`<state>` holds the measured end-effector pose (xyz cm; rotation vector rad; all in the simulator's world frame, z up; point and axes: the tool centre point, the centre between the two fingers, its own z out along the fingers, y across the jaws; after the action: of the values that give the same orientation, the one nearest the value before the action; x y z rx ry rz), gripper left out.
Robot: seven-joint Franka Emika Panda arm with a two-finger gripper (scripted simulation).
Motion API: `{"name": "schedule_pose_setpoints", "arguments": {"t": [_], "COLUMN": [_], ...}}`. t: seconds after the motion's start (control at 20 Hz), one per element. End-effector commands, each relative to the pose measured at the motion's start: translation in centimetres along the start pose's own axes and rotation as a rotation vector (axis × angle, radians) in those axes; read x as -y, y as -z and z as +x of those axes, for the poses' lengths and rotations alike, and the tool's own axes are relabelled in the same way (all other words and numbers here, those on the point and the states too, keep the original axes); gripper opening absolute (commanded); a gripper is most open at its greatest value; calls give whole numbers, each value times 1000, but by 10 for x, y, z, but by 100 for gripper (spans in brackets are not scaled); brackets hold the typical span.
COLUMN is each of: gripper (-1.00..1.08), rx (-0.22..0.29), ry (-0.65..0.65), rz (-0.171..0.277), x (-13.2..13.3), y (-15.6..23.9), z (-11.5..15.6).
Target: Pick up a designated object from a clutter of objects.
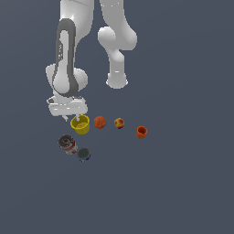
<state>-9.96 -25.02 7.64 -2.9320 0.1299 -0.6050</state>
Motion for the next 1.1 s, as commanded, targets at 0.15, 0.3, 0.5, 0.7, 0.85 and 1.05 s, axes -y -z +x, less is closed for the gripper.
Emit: {"name": "schedule_pose_setpoints", "arguments": {"t": [0.15,0.3,0.5,0.7,0.85,1.05], "gripper": [-100,-100,-100,-100,-100,-100], "rx": [-1,-1,-1,-1,-1,-1], "ry": [0,0,0,0,0,0], "rz": [-1,-1,-1,-1,-1,-1], "x": [0,0,0,0,1,3], "y": [-5,-5,-5,-5,-3,3], "z": [0,0,0,0,1,5]}}
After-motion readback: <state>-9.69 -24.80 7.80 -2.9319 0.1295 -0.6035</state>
